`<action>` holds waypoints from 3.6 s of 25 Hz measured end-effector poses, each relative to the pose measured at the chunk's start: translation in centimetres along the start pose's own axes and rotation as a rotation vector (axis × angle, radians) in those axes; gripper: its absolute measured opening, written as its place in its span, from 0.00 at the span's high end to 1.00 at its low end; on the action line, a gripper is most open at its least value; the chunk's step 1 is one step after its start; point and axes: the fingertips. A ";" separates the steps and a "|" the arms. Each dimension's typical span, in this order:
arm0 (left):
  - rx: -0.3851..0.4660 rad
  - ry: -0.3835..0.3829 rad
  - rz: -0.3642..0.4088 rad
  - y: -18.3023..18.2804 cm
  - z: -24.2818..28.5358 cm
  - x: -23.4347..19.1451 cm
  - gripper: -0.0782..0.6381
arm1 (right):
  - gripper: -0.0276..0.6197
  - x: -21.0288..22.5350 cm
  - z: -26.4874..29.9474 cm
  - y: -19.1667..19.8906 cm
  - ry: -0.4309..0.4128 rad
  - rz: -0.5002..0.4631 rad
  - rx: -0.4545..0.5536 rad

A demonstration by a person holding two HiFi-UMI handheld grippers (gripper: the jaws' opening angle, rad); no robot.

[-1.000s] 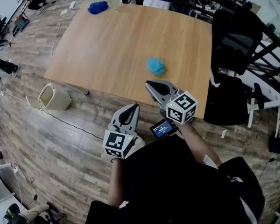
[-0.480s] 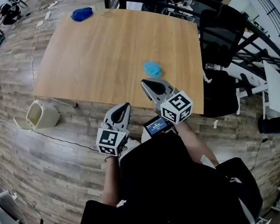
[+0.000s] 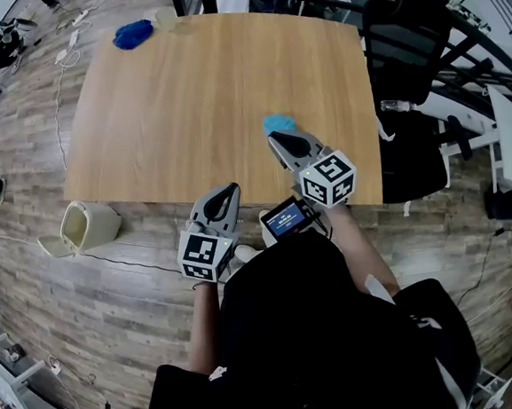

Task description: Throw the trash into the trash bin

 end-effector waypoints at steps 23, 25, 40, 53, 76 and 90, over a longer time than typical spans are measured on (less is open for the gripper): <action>-0.207 -0.039 -0.173 9.3 6.8 -4.5 0.88 | 0.69 15.8 11.5 20.3 0.253 -0.174 -0.380; -0.215 -0.042 -0.180 9.5 7.0 -4.2 0.88 | 0.92 15.7 11.0 20.4 0.266 -0.177 -0.389; -0.184 -0.209 -0.188 8.8 3.6 -5.1 0.88 | 0.95 9.5 14.8 16.8 0.084 -0.094 -0.316; -0.099 -0.464 -0.254 9.5 -10.1 -10.0 0.88 | 0.95 -10.4 22.3 13.5 -0.210 -0.252 -0.285; 0.061 -0.773 -0.382 18.5 -44.5 -18.6 0.88 | 0.95 -53.1 29.3 17.1 -0.621 -0.454 -0.279; 0.006 -0.792 -0.510 27.4 -55.2 -35.2 0.88 | 0.95 -72.1 45.5 25.6 -0.818 -0.497 -0.380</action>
Point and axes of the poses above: the fingertips, and each gripper's own axes: z forward along the fingers, x to its right, y out of its underside, and after that the axes turned 13 degrees about y, right-handed
